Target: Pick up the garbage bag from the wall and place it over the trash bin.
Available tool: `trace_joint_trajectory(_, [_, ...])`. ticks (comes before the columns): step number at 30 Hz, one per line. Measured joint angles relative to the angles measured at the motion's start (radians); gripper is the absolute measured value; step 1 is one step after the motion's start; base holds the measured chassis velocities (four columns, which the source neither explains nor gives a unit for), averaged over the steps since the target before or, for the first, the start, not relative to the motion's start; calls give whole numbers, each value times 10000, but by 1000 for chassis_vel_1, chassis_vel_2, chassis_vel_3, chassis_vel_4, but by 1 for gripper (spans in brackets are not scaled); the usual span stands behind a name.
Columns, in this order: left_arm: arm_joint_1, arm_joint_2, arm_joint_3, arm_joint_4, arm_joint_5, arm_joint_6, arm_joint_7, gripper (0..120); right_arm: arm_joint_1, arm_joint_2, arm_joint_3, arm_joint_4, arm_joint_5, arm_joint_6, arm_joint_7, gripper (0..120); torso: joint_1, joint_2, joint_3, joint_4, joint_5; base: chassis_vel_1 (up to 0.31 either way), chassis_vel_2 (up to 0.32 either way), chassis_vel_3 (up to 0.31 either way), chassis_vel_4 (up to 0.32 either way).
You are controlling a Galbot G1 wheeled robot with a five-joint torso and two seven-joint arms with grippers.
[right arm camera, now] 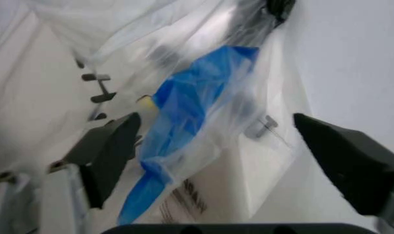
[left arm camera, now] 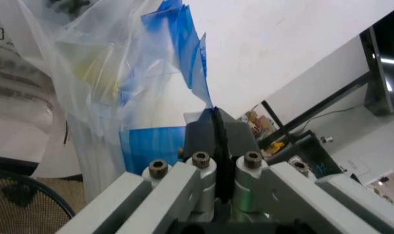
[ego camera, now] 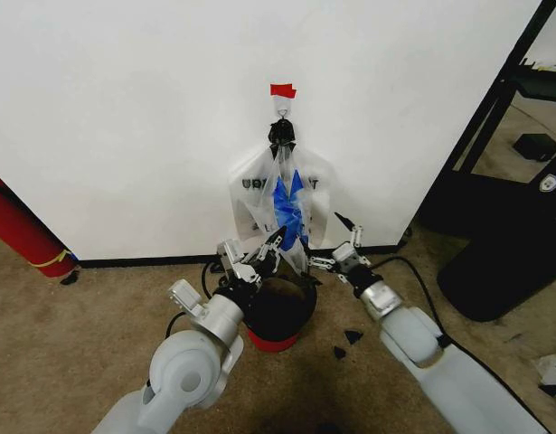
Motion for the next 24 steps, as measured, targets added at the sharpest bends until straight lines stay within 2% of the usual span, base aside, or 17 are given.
trace_joint_trajectory(6, [-22,-6,-14,-10,1,1,8,0,324,231,-304,-346,-263,-77,-37,65,0,0,-1,-1,0,0,0,0,0])
trace_joint_trajectory(12, [-39,10,-16,-35,1,1,21,0,677,423,-543,-560,-355,-369,-17,55,0,0,-1,1,-1,0,0,0,0])
trace_joint_trajectory(15, [-7,3,8,-56,1,4,23,0,780,500,-643,-595,-146,-709,79,39,-1,0,-1,1,-1,0,0,0,0])
trace_joint_trajectory(19, [-4,-13,21,-70,0,5,23,0,836,508,-721,-623,-120,-820,87,29,-1,0,-1,1,0,0,0,0,0])
trace_joint_trajectory(24, [-14,0,26,-102,-5,4,23,0,910,519,-796,-624,116,-1152,300,7,-1,-2,-1,1,-1,0,0,0,0])
